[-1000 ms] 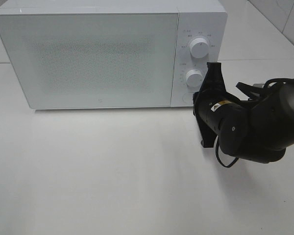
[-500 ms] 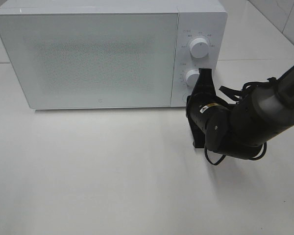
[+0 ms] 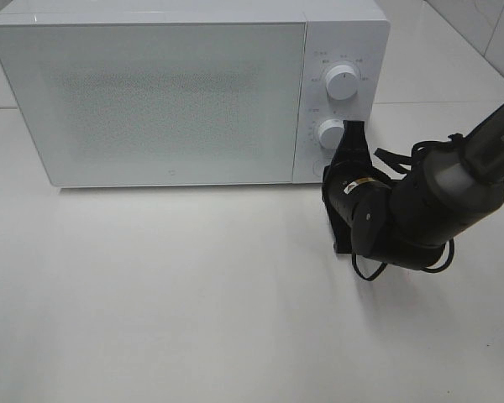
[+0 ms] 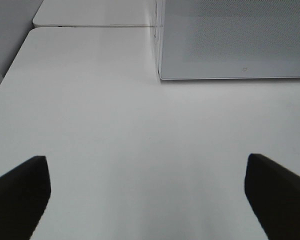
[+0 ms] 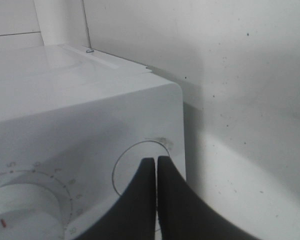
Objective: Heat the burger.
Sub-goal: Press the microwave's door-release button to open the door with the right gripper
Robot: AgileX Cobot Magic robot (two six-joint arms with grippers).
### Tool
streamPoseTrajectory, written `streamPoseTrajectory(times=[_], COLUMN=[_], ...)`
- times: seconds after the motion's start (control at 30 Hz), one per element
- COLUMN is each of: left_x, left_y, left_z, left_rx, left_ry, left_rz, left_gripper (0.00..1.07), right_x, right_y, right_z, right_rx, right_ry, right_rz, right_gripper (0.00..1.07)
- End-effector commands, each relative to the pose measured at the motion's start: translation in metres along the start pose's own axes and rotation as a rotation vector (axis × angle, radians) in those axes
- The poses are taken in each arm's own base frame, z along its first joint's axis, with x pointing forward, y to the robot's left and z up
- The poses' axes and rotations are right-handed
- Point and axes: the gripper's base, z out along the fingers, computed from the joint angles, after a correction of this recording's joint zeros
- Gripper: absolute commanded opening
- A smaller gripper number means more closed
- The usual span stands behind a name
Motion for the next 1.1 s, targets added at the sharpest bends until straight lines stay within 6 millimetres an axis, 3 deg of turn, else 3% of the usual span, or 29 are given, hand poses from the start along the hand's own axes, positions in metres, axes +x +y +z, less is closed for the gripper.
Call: streamPoseTrajectory(times=[0.03,1.1], left_x=[0.001,0.001], left_y=[-0.001,-0.001], left_z=[-0.002,-0.002], left_rx=[0.004,0.002], left_ry=[-0.03,-0.03], left_rz=[-0.009,-0.007], left_gripper=[1.03,1.03], right_x=[0.001,0.003], right_y=[0.005,0.013], right_z=[0.001,0.011], right_rx=[-0.029,-0.096], right_ry=[0.015,-0.008], right_rz=[-0.006,-0.04], right_gripper=[0.0,0.0])
